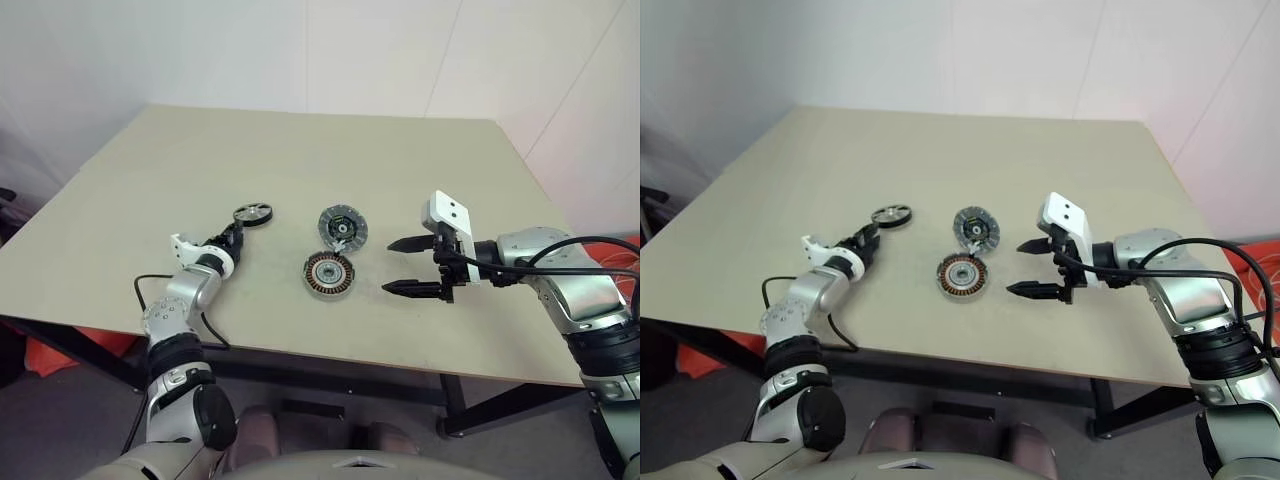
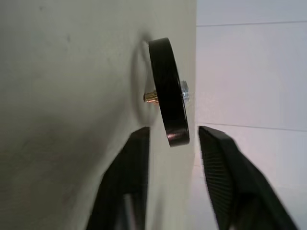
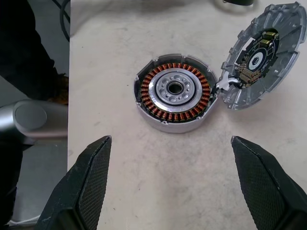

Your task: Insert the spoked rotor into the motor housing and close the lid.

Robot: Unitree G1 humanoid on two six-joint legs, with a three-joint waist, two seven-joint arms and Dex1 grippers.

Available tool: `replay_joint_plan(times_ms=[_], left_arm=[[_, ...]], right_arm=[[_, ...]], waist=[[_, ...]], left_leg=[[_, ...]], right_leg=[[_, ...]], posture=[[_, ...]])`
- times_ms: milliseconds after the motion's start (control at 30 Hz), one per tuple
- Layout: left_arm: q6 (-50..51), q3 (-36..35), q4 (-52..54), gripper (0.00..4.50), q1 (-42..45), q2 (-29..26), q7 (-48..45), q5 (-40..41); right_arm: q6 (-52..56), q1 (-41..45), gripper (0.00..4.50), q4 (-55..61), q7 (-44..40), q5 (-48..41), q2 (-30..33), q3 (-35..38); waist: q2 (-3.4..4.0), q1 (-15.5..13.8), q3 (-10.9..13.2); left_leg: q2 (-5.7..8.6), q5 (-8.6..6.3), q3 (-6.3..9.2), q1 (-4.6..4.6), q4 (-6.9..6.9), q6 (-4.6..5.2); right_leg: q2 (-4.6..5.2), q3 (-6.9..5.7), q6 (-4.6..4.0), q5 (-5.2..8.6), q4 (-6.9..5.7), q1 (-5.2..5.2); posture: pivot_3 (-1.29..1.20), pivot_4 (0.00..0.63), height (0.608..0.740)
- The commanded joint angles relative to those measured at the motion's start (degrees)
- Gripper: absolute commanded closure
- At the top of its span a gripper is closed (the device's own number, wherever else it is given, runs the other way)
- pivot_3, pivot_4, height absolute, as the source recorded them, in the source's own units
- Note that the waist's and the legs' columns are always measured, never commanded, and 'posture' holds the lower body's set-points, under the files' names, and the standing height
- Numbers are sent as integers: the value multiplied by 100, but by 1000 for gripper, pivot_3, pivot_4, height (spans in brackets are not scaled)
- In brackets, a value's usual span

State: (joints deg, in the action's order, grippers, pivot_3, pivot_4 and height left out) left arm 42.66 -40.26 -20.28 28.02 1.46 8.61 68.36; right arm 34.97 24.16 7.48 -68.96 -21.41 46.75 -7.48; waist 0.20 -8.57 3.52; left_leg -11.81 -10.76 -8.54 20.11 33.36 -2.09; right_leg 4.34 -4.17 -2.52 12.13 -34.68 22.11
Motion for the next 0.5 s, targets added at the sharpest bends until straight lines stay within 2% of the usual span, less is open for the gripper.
replay_joint_plan(times_ms=[33,167,200,333,500], left_arm=[[42,92,287,1636,26,-25,50,167],[9,68,167,251,55,-21,36,195],[-29,37,116,46,81,-11,48,216],[109,-31,-265,46,240,-7,-71,497],[-316,-27,-1077,46,620,-79,-361,222]], right_arm=[[-119,56,0,39,-22,2,1,22],[-135,55,0,38,-19,11,0,18],[-138,55,0,36,-18,13,-1,18],[-140,67,0,49,-31,15,17,25],[-127,111,0,53,-35,29,15,22]], waist=[[-1,-2,1],[-3,-5,1],[-2,-6,0],[-2,-12,0],[-1,-56,0]], left_leg=[[0,0,0,0,0,0],[1,1,0,-1,1,-1],[1,1,0,0,1,-1],[2,1,0,-3,0,-1],[5,3,2,-3,1,-2]], right_leg=[[0,0,0,0,0,0],[0,0,1,0,0,-1],[0,0,1,0,0,-1],[0,0,1,0,0,-3],[3,0,5,1,1,-10]], posture=[[0,0,740],[0,0,740],[0,0,740],[0,0,740],[0,0,740]])
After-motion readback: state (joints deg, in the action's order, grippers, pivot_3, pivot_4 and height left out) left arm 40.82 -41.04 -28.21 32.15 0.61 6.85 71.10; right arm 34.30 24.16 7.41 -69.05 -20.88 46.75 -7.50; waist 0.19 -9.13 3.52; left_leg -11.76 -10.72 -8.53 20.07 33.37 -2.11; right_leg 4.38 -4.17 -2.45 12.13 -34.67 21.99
